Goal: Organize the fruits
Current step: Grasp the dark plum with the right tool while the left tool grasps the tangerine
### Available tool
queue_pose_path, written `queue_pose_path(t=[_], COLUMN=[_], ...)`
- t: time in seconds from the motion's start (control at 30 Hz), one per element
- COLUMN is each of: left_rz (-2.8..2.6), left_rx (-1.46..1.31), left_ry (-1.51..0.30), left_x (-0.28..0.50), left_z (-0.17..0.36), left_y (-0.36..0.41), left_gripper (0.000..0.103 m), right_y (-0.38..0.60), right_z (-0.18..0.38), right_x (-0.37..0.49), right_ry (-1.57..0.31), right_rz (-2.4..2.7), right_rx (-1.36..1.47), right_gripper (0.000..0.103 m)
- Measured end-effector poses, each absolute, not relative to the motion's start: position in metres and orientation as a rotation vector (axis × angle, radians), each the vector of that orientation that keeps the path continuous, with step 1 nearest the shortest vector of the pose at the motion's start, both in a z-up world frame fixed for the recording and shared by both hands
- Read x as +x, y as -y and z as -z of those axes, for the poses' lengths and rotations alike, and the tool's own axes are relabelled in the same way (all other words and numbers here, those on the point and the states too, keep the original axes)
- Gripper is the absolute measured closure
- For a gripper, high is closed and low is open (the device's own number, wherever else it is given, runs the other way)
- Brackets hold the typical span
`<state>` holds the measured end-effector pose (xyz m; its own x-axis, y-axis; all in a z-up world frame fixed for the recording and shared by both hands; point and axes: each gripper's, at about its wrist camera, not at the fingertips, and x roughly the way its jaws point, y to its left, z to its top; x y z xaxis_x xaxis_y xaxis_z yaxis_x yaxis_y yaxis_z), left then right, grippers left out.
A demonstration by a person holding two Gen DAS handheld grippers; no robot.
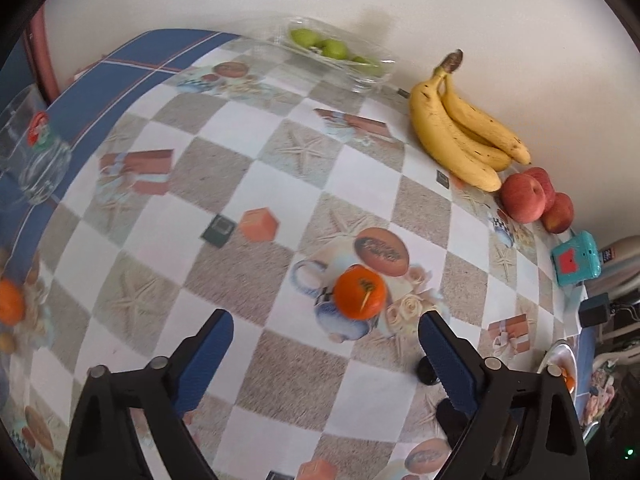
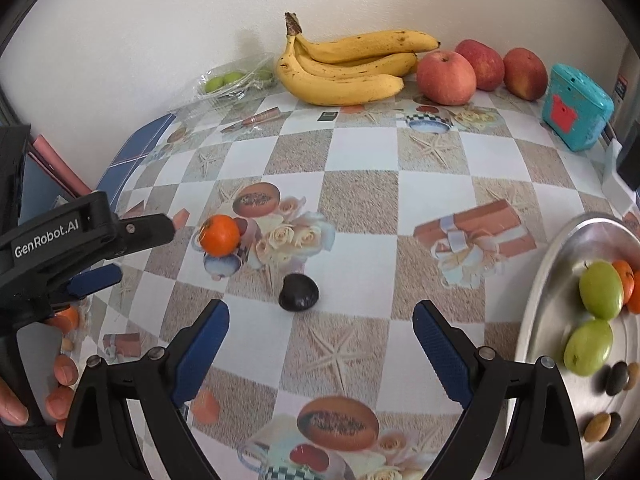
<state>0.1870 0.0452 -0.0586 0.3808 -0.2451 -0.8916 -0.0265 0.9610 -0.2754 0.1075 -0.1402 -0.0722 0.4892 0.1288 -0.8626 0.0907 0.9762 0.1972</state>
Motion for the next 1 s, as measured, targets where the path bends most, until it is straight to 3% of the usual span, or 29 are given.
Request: queue_pose_path(t=[0.2,0.3,0.37,0.47,0.53,0.6,0.83,1.0], left_rz=[0.192,0.212,0.221,0.228,0.228,0.228,0.214,0.185], left_rx=[-0.241,-0.235,-0.242,-0.233,-0.223,-0.222,-0.232,-0.250], left_ry=[-1.173,-1.185,-1.200,-1.212,-1.218,-1.226,-1.234,-1.251], left_x=[0.198,0.203,0.206,0.211,0.213,0.214,0.215,0.213], left_z=[0.068,0.076,0.082,0.089,0.091,0.093,0.094,0.089], left_y=[-0.033,-0.025,-0.022,-0.018,-0.016,-0.016,-0.018,-0.025], left_gripper=[0.019,0.021,0.027,0.039,0.054,0.063,0.064,0.064], right_y=[0.128,0.123,0.121,0.119,0.117,0.115,0.113,0.115], right_z=[0.086,0.093,0.096,0.102,0.104,0.104,0.105,0.105], right_x=[0.120,0.125,0.128,0.131,0.133,0.135,0.138,0.135], right_ry=[-1.091,-1.102,-1.107,-1.119,-1.119,-1.116,-1.115,-1.115], right_rz=[-0.035,-0.043,-0.041,-0.047,-0.045,-0.051,-0.064,-0.070], right_rx=[0.182,0.161,0.149,0.150,0.141,0.136,0.135,0.154], right_gripper=[0.017,0.034,0.036,0.048,0.053,0.058,0.076,0.077])
